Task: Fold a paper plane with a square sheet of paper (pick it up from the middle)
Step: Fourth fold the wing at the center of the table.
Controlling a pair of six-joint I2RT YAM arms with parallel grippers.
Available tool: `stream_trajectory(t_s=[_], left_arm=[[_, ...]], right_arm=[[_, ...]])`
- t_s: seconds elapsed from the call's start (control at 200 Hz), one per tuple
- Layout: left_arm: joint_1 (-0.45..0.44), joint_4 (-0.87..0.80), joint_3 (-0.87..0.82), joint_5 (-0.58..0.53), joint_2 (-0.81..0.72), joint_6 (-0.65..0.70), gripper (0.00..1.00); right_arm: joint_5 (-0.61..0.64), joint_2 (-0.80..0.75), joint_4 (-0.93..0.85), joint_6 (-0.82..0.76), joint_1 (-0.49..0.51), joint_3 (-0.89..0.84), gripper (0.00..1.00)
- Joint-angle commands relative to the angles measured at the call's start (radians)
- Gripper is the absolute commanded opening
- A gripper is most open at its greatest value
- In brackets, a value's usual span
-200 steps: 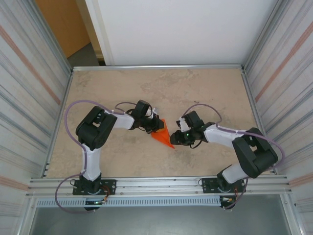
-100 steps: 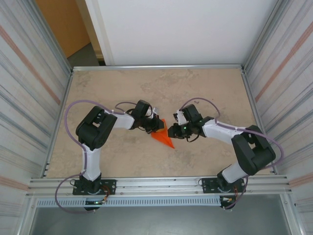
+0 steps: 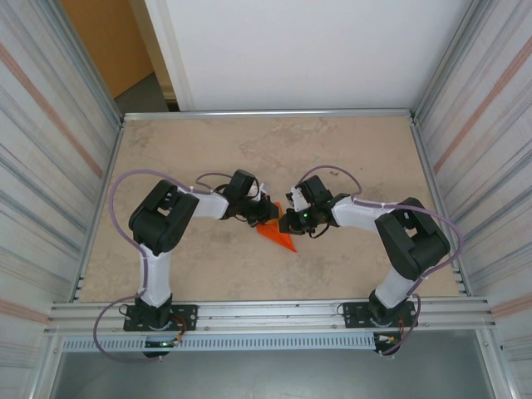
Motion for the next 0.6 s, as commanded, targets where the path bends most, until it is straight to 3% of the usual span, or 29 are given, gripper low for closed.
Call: stream_trajectory(t_s=[0.0, 0.596], left_arm=[[0.003, -0.086, 0.002, -0.010, 0.033, 0.019, 0.07], [0.003, -0.106, 0.012, -0.011, 0.043, 0.019, 0.07]], right_arm=[[0.025, 0.015, -0.032, 0.010, 0.009, 0.000, 0.12], [0.027, 0.058, -0.062, 0.012, 0.010, -0.014, 0.12]])
